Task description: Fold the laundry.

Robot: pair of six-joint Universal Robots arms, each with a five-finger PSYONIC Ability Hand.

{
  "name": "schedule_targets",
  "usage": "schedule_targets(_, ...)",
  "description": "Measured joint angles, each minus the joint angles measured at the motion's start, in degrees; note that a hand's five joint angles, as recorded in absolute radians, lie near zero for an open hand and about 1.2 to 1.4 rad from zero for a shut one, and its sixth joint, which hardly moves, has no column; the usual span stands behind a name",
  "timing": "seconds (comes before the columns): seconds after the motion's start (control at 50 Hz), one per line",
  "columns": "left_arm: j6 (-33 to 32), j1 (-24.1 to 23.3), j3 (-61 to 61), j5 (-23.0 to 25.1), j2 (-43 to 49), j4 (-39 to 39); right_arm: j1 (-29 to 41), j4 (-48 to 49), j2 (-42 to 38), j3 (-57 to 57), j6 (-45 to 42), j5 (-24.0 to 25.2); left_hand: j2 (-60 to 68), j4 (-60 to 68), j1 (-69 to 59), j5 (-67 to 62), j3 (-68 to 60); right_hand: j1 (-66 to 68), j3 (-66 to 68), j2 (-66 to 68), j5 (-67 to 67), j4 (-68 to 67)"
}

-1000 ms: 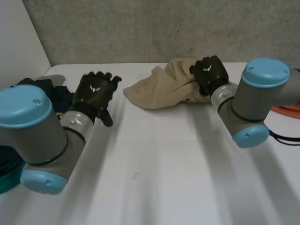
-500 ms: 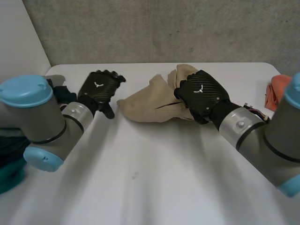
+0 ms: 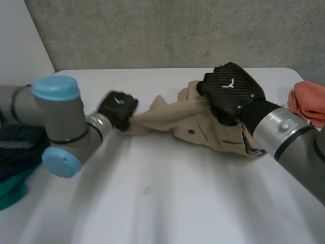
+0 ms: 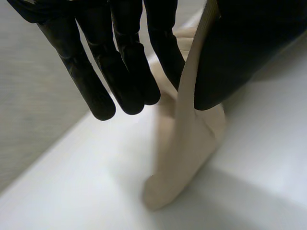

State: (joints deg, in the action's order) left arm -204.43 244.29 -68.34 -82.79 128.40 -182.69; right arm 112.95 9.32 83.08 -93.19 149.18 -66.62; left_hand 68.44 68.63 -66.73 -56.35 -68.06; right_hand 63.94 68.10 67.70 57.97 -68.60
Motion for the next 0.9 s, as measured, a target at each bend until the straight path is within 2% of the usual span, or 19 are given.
schedule_targets(0.06,1.1,0.4,-1.3,-5.0,-5.8,0.3,-1.7,-2.2,-2.8,3.3,-1.7,-1.7,0.0,0.0,0.0,0.0,0.0,0.0,0.0,0.0,0.0,0.0)
schedule_targets(0.12,1.6,0.4,-4.6,-7.4,-13.6,1.6,-2.7,-7.0,-5.4,8.1,-3.6,-3.9,0.0,0.0,0.0,0.0,0.0,0.0,0.0,0.0,0.0,0.0)
schedule_targets(0.3,-3.0,-1.0,-16.1,-6.8,-37.9,9.7,-2.1,-21.1,-5.7,21.4,-2.9,-10.2,0.2,0.0,0.0,0.0,0.0,0.0,0.0,0.0,0.0,0.0)
schedule_targets(0.38,-6.4,-2.1,-18.4,-6.9,-42.6,13.8,-2.0,-24.6,-4.7,24.4,-0.7,-11.3,0.2,0.0,0.0,0.0,-0.2,0.0,0.0,0.0,0.0,0.0)
schedule_targets(0.48,-9.9,-3.1,-19.2,-8.3,-42.0,20.2,-1.3,-30.1,-6.4,26.9,-0.5,-11.4,0.2,0.0,0.0,0.0,-0.3,0.0,0.0,0.0,0.0,0.0)
schedule_targets(0.6,-10.7,-2.9,-14.1,-9.9,-30.5,21.4,1.0,-34.7,-15.3,30.1,-6.2,-12.9,0.2,0.0,0.0,0.0,-0.3,0.0,0.0,0.0,0.0,0.0)
schedule_targets(0.68,-10.6,-2.4,-6.0,-10.6,-21.5,17.3,2.3,-30.1,-22.5,34.9,-7.8,-17.1,0.2,0.1,0.0,0.0,-0.3,0.0,0.0,0.0,0.0,0.0)
schedule_targets(0.74,-10.5,-2.0,1.3,-11.0,-16.7,12.2,3.0,-21.6,-26.4,39.5,-7.3,-20.9,0.2,0.1,0.0,0.0,-0.3,0.0,0.0,0.0,0.0,0.0)
schedule_targets(0.76,-10.4,-1.9,4.9,-11.2,-15.1,8.8,3.3,-15.9,-27.8,41.7,-6.6,-22.5,0.2,0.1,0.0,0.0,-0.3,0.0,0.0,0.0,0.0,0.0)
schedule_targets(0.8,-10.2,-1.8,8.3,-11.2,-14.1,4.1,3.4,-10.3,-28.4,43.1,-5.9,-23.3,0.2,0.1,0.0,0.0,-0.3,0.0,0.0,0.0,0.0,0.0)
schedule_targets(0.82,-10.0,-1.7,9.9,-11.1,-13.8,1.1,3.4,-3.5,-28.6,44.1,-5.1,-23.7,0.2,0.1,0.0,0.0,-0.3,0.0,0.0,0.0,0.0,0.0)
schedule_targets(0.9,-9.3,-1.4,13.8,-11.2,-14.7,-15.2,3.4,19.0,-27.6,44.6,-1.4,-22.0,0.2,0.1,0.0,0.0,-0.3,0.0,0.2,0.0,0.0,0.0)
